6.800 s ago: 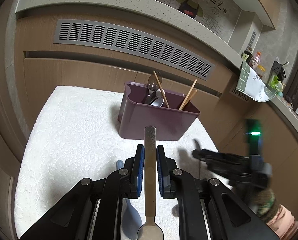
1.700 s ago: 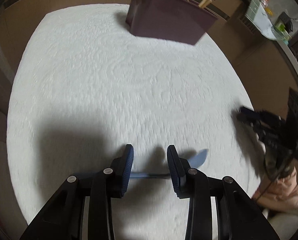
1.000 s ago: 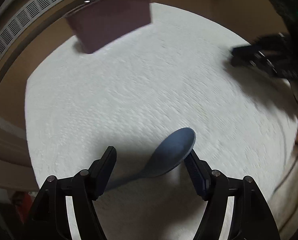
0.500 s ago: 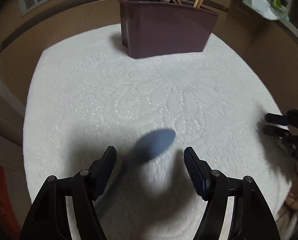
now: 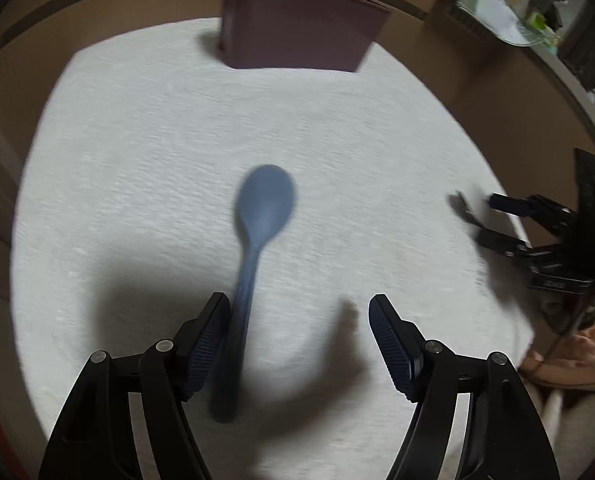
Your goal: Organize utensils
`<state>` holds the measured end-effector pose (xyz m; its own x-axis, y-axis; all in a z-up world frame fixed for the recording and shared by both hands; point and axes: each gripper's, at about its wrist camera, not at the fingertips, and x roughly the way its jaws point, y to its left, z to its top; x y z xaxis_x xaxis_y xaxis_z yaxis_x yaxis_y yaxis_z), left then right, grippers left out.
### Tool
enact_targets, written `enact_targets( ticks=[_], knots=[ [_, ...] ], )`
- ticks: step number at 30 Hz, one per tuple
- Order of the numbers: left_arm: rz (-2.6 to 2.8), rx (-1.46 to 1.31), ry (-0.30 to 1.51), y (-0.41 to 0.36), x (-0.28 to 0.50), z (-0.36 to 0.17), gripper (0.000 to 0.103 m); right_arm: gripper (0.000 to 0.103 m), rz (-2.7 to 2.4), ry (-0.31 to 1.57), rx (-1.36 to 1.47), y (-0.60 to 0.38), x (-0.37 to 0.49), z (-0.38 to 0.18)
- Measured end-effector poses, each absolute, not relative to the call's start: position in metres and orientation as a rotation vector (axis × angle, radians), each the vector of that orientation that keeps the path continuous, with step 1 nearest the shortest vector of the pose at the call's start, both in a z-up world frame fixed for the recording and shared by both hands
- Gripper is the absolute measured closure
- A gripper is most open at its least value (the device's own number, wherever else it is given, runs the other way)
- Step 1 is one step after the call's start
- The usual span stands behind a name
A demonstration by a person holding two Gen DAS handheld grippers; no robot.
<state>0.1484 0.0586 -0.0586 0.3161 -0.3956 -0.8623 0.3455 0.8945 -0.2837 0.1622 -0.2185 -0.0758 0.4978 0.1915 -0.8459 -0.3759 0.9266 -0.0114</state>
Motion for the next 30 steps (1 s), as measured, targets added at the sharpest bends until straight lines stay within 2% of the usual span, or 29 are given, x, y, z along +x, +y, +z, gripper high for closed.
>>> enact_targets(
  ticks=[3, 6, 9, 12, 13, 15, 16, 18, 20, 21, 22, 24, 25, 26, 27, 30],
  knots=[
    [-0.523, -0.049, 1.143, 0.041, 0.143, -0.052, 0.031, 0.032, 0.33, 0.987, -0.206, -0.218, 0.163, -0.075],
    [-0.439, -0.025, 1.115, 0.037, 0.157, -0.046, 0.031, 0.026, 0.297, 0.969, -0.231, -0.216, 0.163, -0.073],
    [-0.349, 0.003, 1.096, 0.035, 0.179, -0.048, 0.035, 0.025, 0.251, 0.941, -0.286, -0.213, 0.162, -0.073],
    [-0.319, -0.006, 1.117, 0.031, 0.203, -0.057, 0.049, 0.022, 0.226, 0.927, -0.333, -0.211, 0.16, -0.071],
    [-0.31, -0.002, 1.12, 0.03, 0.208, -0.06, 0.057, 0.017, 0.23, 0.919, -0.337, -0.211, 0.158, -0.069],
    [-0.29, 0.011, 1.099, 0.025, 0.213, -0.063, 0.061, 0.016, 0.264, 0.895, -0.318, -0.214, 0.152, -0.063],
    [-0.284, 0.014, 1.093, 0.023, 0.212, -0.063, 0.069, 0.016, 0.282, 0.889, -0.308, -0.215, 0.15, -0.06],
    [-0.288, -0.013, 1.072, 0.021, 0.209, -0.061, 0.069, 0.025, 0.339, 0.889, -0.276, -0.214, 0.147, -0.057],
    [-0.304, -0.026, 1.043, 0.02, 0.201, -0.056, 0.069, 0.054, 0.389, 0.912, -0.264, -0.206, 0.15, -0.06],
    [-0.304, -0.032, 1.015, 0.019, 0.194, -0.053, 0.069, 0.06, 0.402, 0.93, -0.263, -0.202, 0.154, -0.063],
    [-0.309, -0.041, 0.999, 0.018, 0.189, -0.05, 0.069, 0.064, 0.412, 0.948, -0.26, -0.197, 0.159, -0.067],
    [-0.311, -0.067, 0.967, 0.017, 0.178, -0.045, 0.069, 0.064, 0.408, 0.965, -0.265, -0.19, 0.169, -0.075],
    [-0.305, -0.076, 0.946, 0.017, 0.172, -0.043, 0.069, 0.067, 0.409, 0.975, -0.27, -0.188, 0.172, -0.078],
    [-0.301, -0.081, 0.933, 0.017, 0.167, -0.041, 0.069, 0.074, 0.409, 0.978, -0.271, -0.187, 0.175, -0.08],
    [-0.298, -0.088, 0.923, 0.017, 0.164, -0.039, 0.069, 0.077, 0.412, 0.976, -0.279, -0.184, 0.176, -0.078],
    [-0.296, -0.105, 0.894, 0.018, 0.157, -0.031, 0.069, 0.077, 0.418, 0.954, -0.289, -0.181, 0.176, -0.067]
  ],
)
